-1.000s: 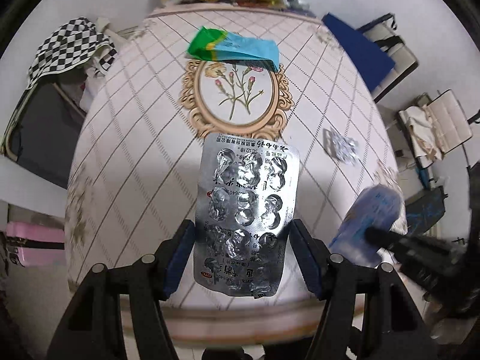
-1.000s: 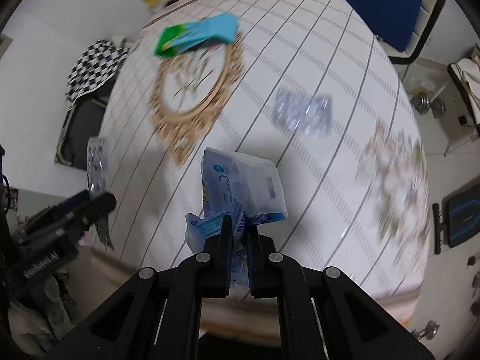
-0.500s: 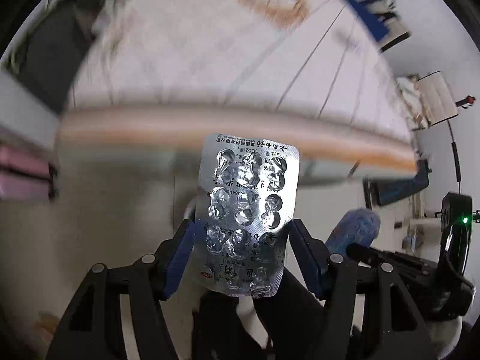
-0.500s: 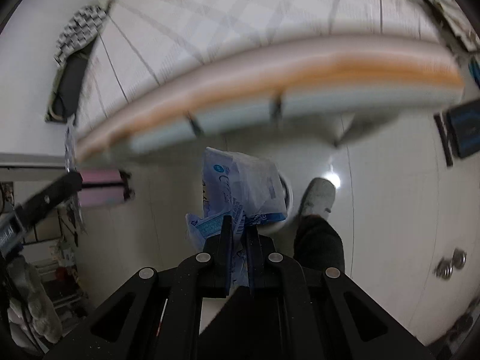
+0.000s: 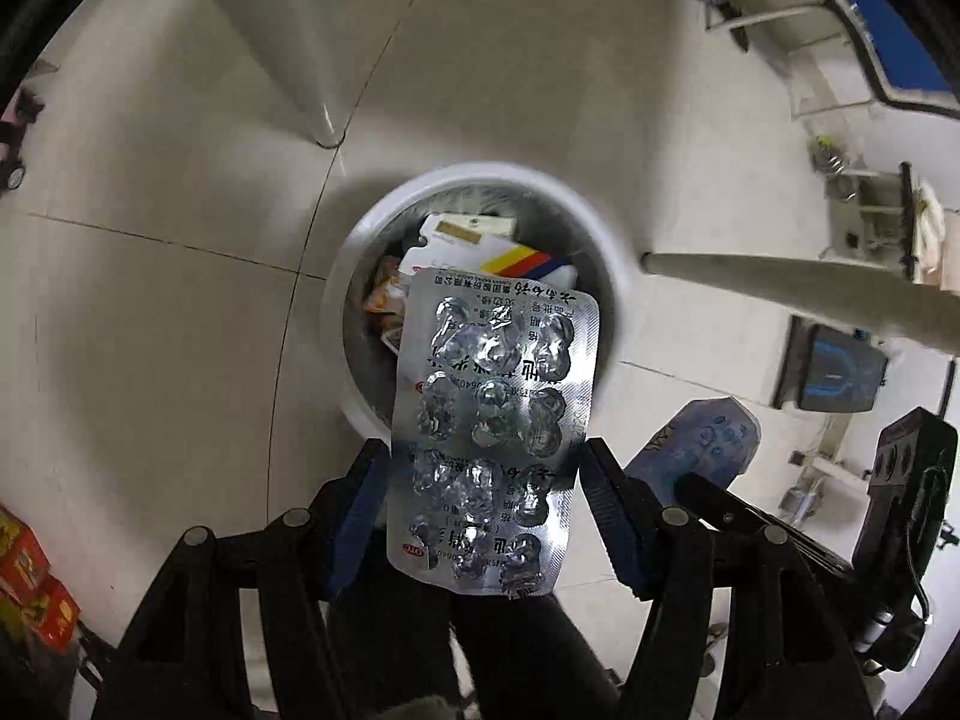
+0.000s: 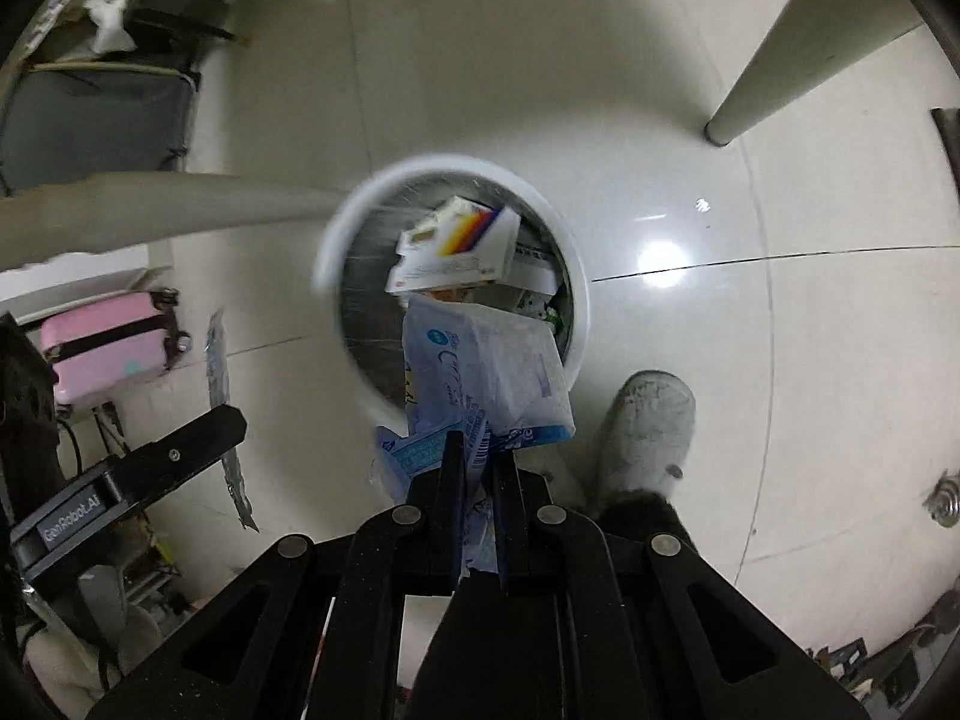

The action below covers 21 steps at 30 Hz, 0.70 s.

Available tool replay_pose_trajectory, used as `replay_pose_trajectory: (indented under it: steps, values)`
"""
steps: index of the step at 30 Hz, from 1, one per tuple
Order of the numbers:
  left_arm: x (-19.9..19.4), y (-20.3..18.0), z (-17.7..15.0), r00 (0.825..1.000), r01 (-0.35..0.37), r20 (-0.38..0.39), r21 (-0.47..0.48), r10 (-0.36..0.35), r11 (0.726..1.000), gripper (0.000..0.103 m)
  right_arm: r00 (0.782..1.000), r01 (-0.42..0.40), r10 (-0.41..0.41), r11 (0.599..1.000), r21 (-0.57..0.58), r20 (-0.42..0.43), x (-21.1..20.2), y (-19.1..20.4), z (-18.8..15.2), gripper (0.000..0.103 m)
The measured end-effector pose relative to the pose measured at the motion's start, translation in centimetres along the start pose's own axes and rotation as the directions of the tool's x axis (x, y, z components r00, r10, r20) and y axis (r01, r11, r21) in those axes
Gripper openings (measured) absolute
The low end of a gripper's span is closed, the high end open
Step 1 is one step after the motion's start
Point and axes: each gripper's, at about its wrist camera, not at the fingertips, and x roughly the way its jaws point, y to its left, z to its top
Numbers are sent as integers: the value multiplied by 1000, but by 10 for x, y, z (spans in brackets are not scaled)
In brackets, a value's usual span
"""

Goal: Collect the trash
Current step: 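Carry the blister pack and blue bag over the trash bin and release both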

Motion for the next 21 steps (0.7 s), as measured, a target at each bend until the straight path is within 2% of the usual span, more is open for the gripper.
replay_pose_trajectory:
  steps: [1,2,3,5,7,9,10,12,14,15,21]
  values:
    - [7,0,4,1000,-10,0,8,10,1000,64,1000,-3,2,1000,-4,-14,14,-3,6,8]
    - [13,0,7,1000,-15,3,15,15,1000,70,999,-14,13,1000,-7,-32,35,-7,11,8]
    - [17,0,9,1000,-26,8,24,26,999,82,999,-13,13,1000,-13,-37,43,-5,18,9]
    - [21,2,14,999,-42,15,33,42,999,100,997,-42,39,998,-47,-63,65,1,28,11]
    - [18,5,12,997,-65,32,34,64,997,100,997,-48,45,997,-59,-65,77,4,33,22]
    - [12,16,2,995,-86,62,30,84,996,100,997,-33,27,996,-87,-67,83,8,34,45]
    - [7,19,-3,990,-112,89,26,109,993,100,998,-26,20,996,-90,-63,82,9,34,50]
    - [-3,20,-8,981,-151,126,26,147,988,100,999,-11,5,994,-106,-52,73,12,33,77]
    - [-18,18,-16,968,-197,163,31,190,980,100,999,28,-32,991,-131,-29,59,15,28,95]
    - [-23,18,-18,966,-203,170,33,195,979,100,998,50,-53,988,-146,-14,52,17,26,99]
    - [-66,2,-44,952,-254,190,48,241,966,100,982,185,-174,956,-229,70,-2,35,5,101]
